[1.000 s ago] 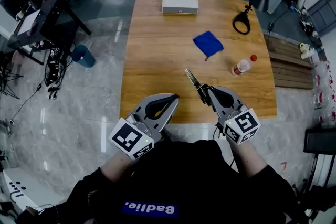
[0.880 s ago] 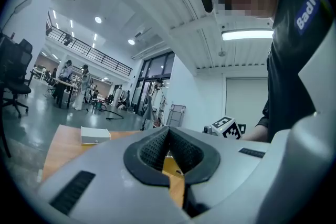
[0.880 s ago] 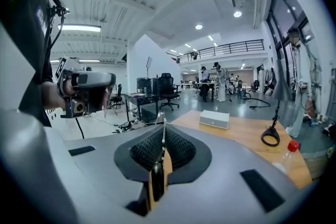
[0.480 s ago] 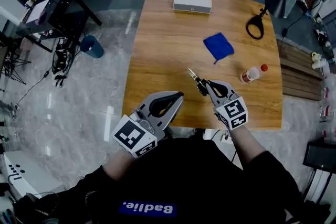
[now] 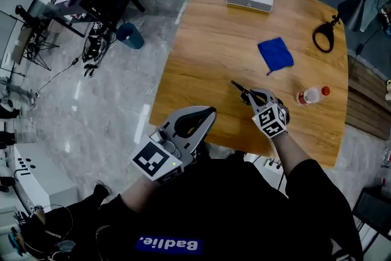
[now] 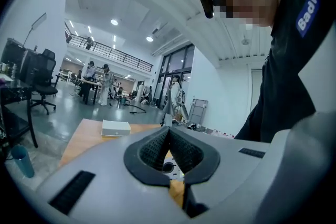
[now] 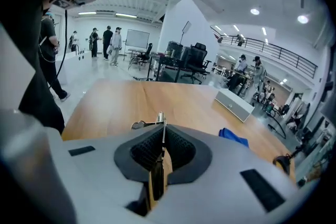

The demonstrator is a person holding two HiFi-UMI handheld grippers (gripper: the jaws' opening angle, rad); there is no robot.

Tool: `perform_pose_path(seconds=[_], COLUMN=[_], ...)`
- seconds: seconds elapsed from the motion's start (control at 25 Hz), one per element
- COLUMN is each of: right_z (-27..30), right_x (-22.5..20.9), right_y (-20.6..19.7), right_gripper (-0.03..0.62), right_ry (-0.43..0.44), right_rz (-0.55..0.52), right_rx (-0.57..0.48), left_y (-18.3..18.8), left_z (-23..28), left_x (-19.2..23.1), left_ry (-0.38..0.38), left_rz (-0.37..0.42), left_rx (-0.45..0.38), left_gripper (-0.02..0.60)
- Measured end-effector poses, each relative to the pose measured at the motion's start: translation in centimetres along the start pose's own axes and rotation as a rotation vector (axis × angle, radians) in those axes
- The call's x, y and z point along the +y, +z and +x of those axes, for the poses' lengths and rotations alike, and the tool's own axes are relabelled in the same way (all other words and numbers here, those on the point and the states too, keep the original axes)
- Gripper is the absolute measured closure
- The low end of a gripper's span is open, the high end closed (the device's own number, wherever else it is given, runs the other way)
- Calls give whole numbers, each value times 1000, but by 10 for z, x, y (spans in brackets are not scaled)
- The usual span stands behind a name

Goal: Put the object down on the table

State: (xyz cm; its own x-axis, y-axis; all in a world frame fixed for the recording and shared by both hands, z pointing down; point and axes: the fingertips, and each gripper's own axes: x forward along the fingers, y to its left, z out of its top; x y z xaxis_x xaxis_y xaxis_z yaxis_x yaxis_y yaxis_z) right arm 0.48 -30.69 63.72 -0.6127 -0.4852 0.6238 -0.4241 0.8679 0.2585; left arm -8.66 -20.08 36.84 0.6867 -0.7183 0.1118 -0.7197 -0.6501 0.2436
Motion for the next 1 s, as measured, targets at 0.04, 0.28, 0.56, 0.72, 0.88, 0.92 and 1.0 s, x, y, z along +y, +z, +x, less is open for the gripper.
perform_pose_path(seconds=[0.04, 0.28, 0.56, 0.72, 0.88, 0.92, 1.0], right_z=[5, 28, 35, 36, 41, 42, 45], right_x=[0, 0, 17, 31, 42, 45, 49], right_y=[-4, -28, -41, -45, -58, -60, -63], right_gripper=[583, 583, 583, 580, 554, 545, 526], right_ry=[4, 19, 36, 71, 103, 109, 113], right_rz=[-22, -162, -281, -325, -361, -362, -368], right_rx=[8, 54, 63, 78, 122, 139, 172], left_y=[-2, -13, -20, -21, -21, -20, -18], left_z=[-1, -8, -17, -17, -19, -21, -28], left_x=[0, 0, 0, -2, -2, -1, 2], left_ry=[14, 71, 86, 69, 48, 43, 37], left_rz=[-2, -13, -25, -26, -14, -11, -7], left_rx=[10, 29, 49, 51, 49, 47, 43], left_gripper=[574, 574, 574, 574, 574, 574, 574])
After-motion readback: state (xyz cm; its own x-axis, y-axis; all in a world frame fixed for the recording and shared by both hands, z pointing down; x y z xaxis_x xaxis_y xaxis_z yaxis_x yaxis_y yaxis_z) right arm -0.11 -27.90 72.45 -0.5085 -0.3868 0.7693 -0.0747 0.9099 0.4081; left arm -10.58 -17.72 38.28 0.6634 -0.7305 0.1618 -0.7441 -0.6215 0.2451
